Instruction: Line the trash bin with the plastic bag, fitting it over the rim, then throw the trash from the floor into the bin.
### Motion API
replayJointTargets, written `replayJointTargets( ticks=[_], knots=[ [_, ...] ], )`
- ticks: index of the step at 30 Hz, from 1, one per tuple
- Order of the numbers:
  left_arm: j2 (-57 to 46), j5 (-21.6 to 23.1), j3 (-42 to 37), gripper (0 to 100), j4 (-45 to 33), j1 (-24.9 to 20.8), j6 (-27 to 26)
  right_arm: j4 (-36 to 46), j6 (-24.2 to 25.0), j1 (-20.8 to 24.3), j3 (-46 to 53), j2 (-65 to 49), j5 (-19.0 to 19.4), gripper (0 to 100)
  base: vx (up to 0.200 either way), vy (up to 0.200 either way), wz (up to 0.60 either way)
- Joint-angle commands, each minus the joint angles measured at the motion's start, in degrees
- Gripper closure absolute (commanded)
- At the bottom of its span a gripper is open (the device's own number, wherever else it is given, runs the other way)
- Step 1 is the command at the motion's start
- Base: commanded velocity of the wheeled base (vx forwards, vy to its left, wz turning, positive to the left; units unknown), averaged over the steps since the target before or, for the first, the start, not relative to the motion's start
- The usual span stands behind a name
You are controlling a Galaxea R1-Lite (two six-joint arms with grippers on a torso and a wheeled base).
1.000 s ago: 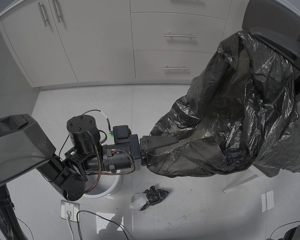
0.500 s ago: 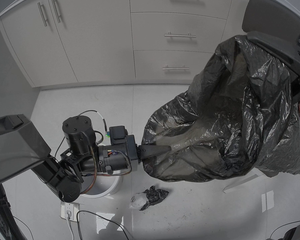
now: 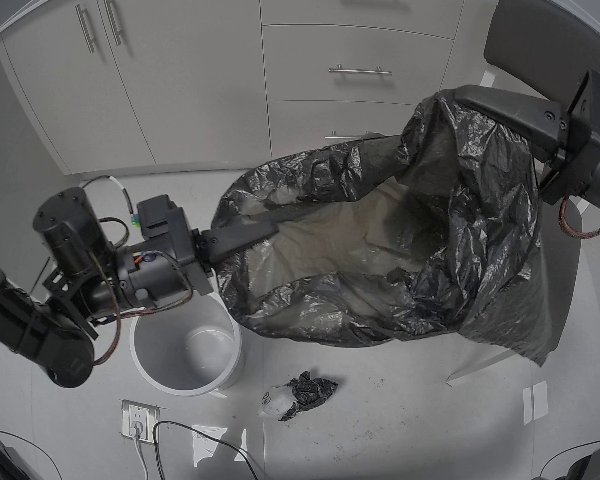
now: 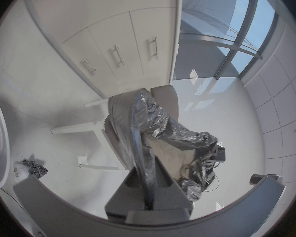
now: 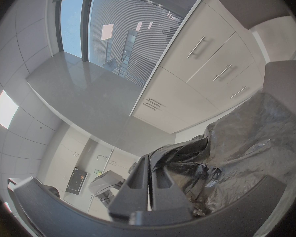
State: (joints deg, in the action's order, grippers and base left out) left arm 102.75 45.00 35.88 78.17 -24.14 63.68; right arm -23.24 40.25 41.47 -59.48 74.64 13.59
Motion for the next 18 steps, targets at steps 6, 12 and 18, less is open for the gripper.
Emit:
replayJointTargets(
  ticks=[6,12,18],
  knots=[
    [-25.1,-5.1,-5.2,100,-14.6,4.9,0.5,2.2,-2.5,7.6,-5.7,4.4,-4.3,100,0.000,0.000,0.00],
    [-34.5,-5.2,-4.8,100,-23.5,8.2,0.3,2.6,-2.6,10.6,-6.9,6.0,-4.3,100,0.000,0.000,0.00],
    [-43.3,-6.1,-4.8,100,-34.3,11.3,0.2,2.6,-2.6,15.4,-9.2,8.7,-4.3,100,0.000,0.000,0.00]
  ],
)
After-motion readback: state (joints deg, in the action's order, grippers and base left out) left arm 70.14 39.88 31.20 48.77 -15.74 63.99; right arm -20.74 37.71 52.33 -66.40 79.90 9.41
